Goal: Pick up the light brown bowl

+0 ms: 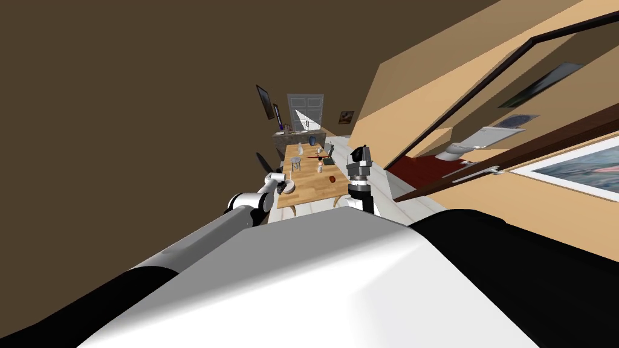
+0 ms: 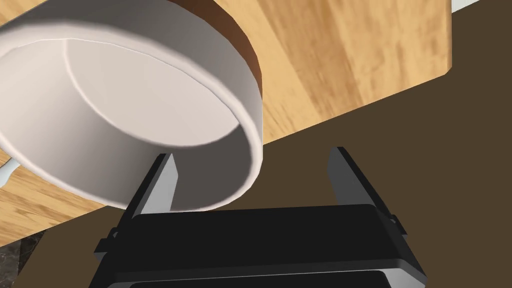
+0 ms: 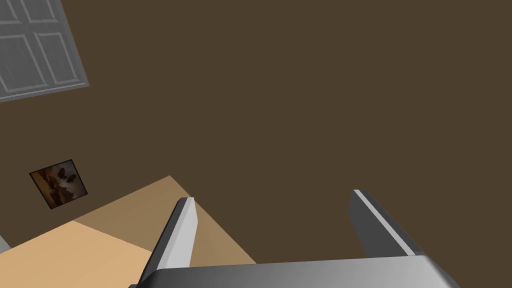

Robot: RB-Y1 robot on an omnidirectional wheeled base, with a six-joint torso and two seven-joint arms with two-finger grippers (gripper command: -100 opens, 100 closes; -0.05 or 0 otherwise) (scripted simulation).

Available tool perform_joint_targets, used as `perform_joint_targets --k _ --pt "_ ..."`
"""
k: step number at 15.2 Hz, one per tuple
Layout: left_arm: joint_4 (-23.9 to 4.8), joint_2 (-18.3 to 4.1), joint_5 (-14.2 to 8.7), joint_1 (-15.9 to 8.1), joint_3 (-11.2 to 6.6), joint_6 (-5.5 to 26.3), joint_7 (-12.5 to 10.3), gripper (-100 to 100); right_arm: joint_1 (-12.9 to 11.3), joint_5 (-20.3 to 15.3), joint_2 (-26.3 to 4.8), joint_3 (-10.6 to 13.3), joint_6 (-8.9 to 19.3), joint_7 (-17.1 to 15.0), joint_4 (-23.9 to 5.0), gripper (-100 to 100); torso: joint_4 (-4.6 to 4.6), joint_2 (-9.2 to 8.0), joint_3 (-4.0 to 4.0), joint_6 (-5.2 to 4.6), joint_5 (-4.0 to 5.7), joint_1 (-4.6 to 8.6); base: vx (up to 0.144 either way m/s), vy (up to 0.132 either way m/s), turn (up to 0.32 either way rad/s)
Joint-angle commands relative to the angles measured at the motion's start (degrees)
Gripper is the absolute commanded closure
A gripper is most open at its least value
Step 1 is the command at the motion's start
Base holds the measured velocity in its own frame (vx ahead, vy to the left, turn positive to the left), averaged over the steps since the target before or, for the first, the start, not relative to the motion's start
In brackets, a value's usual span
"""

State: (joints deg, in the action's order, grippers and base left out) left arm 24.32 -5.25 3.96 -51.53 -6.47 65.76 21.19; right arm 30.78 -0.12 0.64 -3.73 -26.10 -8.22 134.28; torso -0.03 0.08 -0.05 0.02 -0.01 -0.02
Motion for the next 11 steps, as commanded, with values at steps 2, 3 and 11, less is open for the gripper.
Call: perform_joint_targets --k 2,3,11 --pt "-2.41 -0.04 -0.05 0.05 0.17 -2.50 -0.41 -100 0.00 0.00 0.00 0.00 0.00 0.00 0.00 0 0.00 0.03 -0.02 0.00 0.00 -0.01 0.034 0.008 -0.004" --pt "-2.51 -0.01 -0.04 0.31 0.24 -2.85 -0.48 -100 0.00 0.00 0.00 0.00 0.00 0.00 0.00 0 -0.01 0.04 -0.03 0.00 0.00 -0.02 0.035 0.011 -0.014" --pt "-3.07 -0.02 -0.04 0.19 0.27 -3.14 -0.51 100 0.00 0.00 0.00 0.00 0.00 0.00 0.00 0 0.01 -0.02 0.01 -0.01 -0.01 0.01 0.010 0.002 -0.003"
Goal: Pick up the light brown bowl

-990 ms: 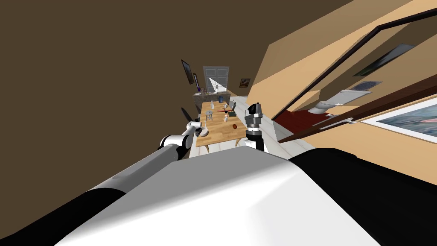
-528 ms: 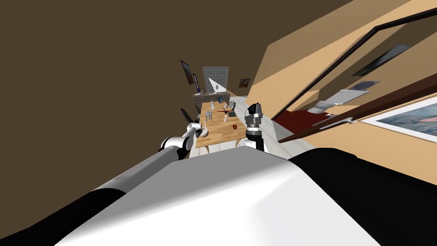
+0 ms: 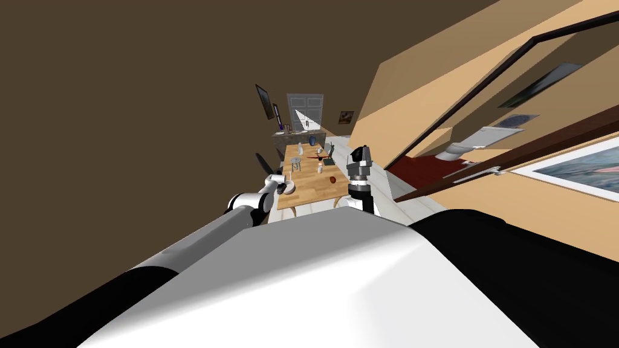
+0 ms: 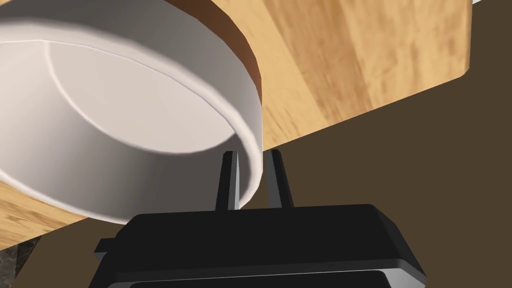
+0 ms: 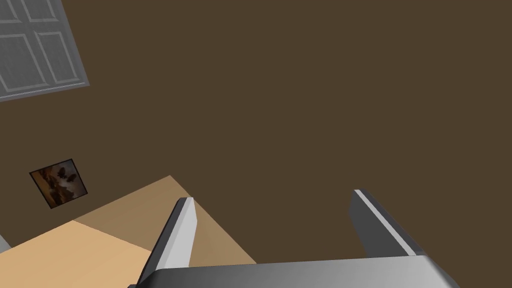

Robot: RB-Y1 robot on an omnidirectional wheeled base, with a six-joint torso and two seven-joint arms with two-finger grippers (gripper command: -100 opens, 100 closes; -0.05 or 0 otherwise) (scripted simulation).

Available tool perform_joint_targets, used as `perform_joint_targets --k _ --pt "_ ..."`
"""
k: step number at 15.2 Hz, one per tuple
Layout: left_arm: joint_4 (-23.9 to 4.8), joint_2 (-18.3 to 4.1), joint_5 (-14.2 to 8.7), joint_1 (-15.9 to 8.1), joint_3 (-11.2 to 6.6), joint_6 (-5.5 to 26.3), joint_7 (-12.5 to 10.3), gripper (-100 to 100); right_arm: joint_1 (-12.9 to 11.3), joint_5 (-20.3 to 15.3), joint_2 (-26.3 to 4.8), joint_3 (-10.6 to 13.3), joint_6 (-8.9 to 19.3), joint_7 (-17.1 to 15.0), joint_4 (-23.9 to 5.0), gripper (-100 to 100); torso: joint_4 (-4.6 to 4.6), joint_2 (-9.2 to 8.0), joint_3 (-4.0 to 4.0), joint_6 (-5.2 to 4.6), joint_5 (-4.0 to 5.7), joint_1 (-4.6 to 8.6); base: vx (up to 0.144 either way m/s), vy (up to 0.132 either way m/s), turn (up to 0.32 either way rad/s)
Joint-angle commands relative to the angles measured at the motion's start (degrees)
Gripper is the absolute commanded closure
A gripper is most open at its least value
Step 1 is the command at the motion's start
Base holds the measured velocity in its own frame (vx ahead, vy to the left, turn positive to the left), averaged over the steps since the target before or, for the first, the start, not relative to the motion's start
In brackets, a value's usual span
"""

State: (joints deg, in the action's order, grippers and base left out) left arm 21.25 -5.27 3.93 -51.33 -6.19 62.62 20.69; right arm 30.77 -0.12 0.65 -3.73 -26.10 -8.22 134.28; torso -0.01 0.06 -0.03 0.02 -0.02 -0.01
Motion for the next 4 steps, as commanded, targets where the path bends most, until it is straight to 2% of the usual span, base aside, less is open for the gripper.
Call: perform_joint_targets --k 1,3,4 --pt "0.98 -0.10 -0.05 -0.92 -0.31 1.68 0.30 100 0.00 0.00 0.00 0.00 0.00 0.00 0.00 0 0.00 0.00 0.00 0.00 0.00 0.00 -0.027 -0.006 0.022" --pt "1.30 -0.18 -0.09 -1.69 -0.52 2.73 0.51 100 0.00 0.00 0.00 0.00 0.00 0.00 0.00 0 0.08 -0.16 0.11 0.01 0.03 0.05 -0.052 -0.012 0.037" --pt "2.63 -0.13 -0.03 -0.40 -0.31 2.75 0.57 100 -0.01 0.00 0.00 0.00 0.00 0.00 0.00 0 0.09 -0.22 0.15 0.00 0.02 0.07 -0.028 -0.006 -0.001"
